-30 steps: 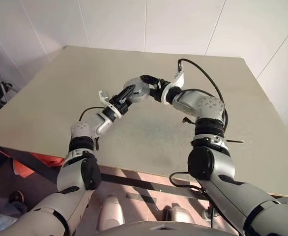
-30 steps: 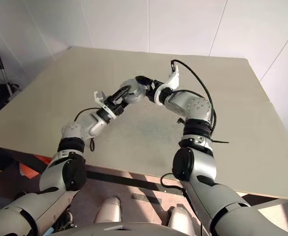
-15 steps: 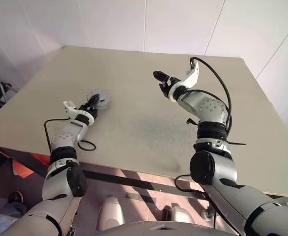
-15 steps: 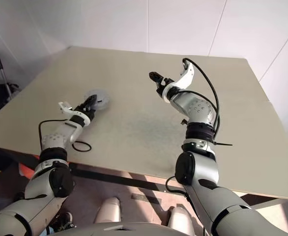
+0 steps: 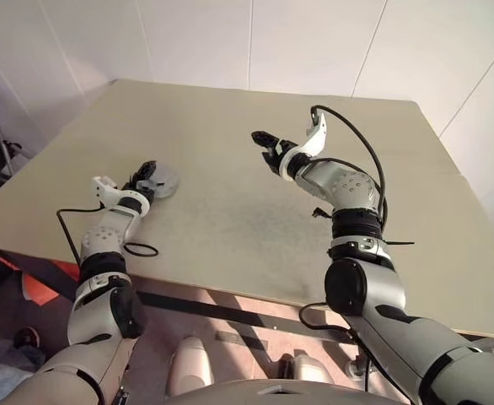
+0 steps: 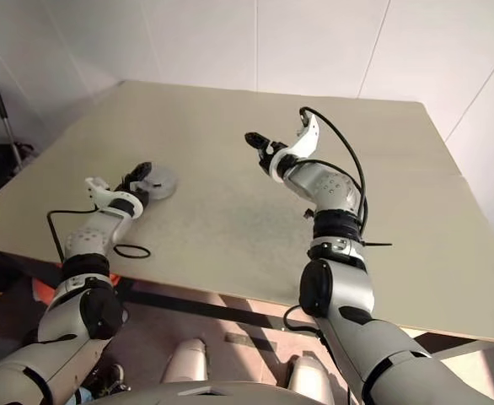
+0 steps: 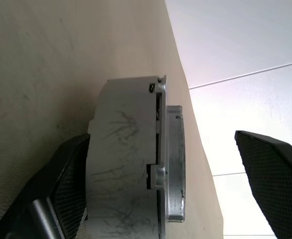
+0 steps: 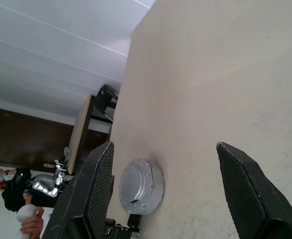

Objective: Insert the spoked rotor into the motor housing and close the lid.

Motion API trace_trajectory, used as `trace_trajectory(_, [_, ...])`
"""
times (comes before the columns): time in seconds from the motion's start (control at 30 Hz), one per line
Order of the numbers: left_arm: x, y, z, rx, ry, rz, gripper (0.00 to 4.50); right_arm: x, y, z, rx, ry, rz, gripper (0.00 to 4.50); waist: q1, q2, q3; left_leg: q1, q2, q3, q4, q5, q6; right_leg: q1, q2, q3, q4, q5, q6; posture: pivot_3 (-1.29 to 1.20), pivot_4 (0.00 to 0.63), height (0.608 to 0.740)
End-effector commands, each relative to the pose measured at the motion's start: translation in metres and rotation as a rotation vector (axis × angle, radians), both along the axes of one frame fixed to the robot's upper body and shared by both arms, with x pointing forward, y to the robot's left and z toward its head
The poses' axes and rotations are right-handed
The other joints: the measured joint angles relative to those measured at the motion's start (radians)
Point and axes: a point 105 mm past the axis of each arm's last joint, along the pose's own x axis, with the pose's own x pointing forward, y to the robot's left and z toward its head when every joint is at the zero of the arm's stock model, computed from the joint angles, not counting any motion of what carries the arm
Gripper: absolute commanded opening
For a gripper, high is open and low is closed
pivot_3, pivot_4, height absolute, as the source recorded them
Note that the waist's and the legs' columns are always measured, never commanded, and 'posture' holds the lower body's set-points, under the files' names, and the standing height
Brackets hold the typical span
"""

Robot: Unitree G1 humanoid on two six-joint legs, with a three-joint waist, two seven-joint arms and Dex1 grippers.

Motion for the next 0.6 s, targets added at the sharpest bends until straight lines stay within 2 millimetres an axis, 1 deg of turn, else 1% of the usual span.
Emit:
trace_trajectory(0.03, [-0.004,0.039,0.028,0.082,-0.071,0.111,4.45,0.003,0.006,0.018,-0.003,-0.052,0.038,3.69,-0.005,0.0,0.0,0.0,0.0,0.0,0.0,0.0,0.0,0.0,0.0,0.0,0.0,0.0,0.0,0.0,0.0,0.74])
trace_trajectory(0.17, [-0.011,0.064,0.038,0.146,-0.083,0.171,4.45,0.001,0.015,0.015,-0.01,-0.034,0.098,3.69,-0.006,0.0,0.0,0.0,0.0,0.0,0.0,0.0,0.0,0.0,0.0,0.0,0.0,0.0,0.0,0.0,0.0,0.74])
trace_trajectory(0.2, [-0.012,0.067,0.041,0.166,-0.087,0.175,4.45,-0.001,0.018,0.015,-0.02,-0.04,0.116,3.69,-0.006,0.0,0.0,0.0,0.0,0.0,0.0,0.0,0.0,0.0,0.0,0.0,0.0,0.0,0.0,0.0,0.0,0.74])
trace_trajectory(0.27, [-0.013,0.067,0.048,0.226,-0.101,0.158,4.45,-0.002,0.02,0.017,-0.074,-0.084,0.13,3.69,-0.005,0.0,0.0,0.0,0.0,0.0,0.0,0.0,0.0,0.0,0.0,0.0,0.0,-0.001,-0.001,0.0,0.0,0.74])
trace_trajectory(0.33, [-0.01,0.058,0.058,0.305,-0.132,0.113,4.45,-0.001,0.016,0.022,-0.203,-0.202,0.103,3.69,0.0,0.0,0.0,0.0,0.0,0.0,0.0,0.0,0.0,0.0,0.0,-0.001,0.0,-0.001,-0.001,0.0,0.0,0.74])
trace_trajectory(0.37, [-0.008,0.047,0.065,0.369,-0.165,0.069,4.45,0.0,0.013,0.026,-0.279,-0.278,0.081,3.69,0.004,-0.001,0.0,-0.001,0.0,0.0,0.001,0.0,0.0,0.0,0.0,-0.001,0.0,-0.001,-0.001,0.0,0.0,0.74])
trace_trajectory(0.47, [-0.006,-0.004,0.084,0.608,-0.294,-0.115,4.45,-0.006,-0.004,0.037,-0.496,-0.516,0.06,3.69,0.026,-0.004,-0.002,-0.002,0.0,-0.001,0.003,0.0,0.0,0.002,-0.001,-0.002,-0.001,-0.001,-0.001,0.0,0.0,0.74])
trace_trajectory(0.53, [-0.009,-0.042,0.087,0.751,-0.368,-0.267,4.45,-0.012,-0.02,0.033,-0.66,-0.626,0.091,3.69,0.036,-0.005,-0.002,-0.002,0.0,-0.001,0.004,0.0,0.001,0.005,-0.003,-0.003,-0.003,-0.001,-0.001,0.0,0.0,0.74])
trace_trajectory(0.6, [-0.014,-0.07,0.087,0.858,-0.423,-0.39,4.45,-0.021,-0.033,0.025,-0.781,-0.695,0.169,3.69,0.039,-0.005,-0.002,-0.002,-0.001,-0.001,0.005,-0.001,0.001,0.007,-0.003,-0.002,-0.003,0.0,0.0,0.0,0.0,0.74])
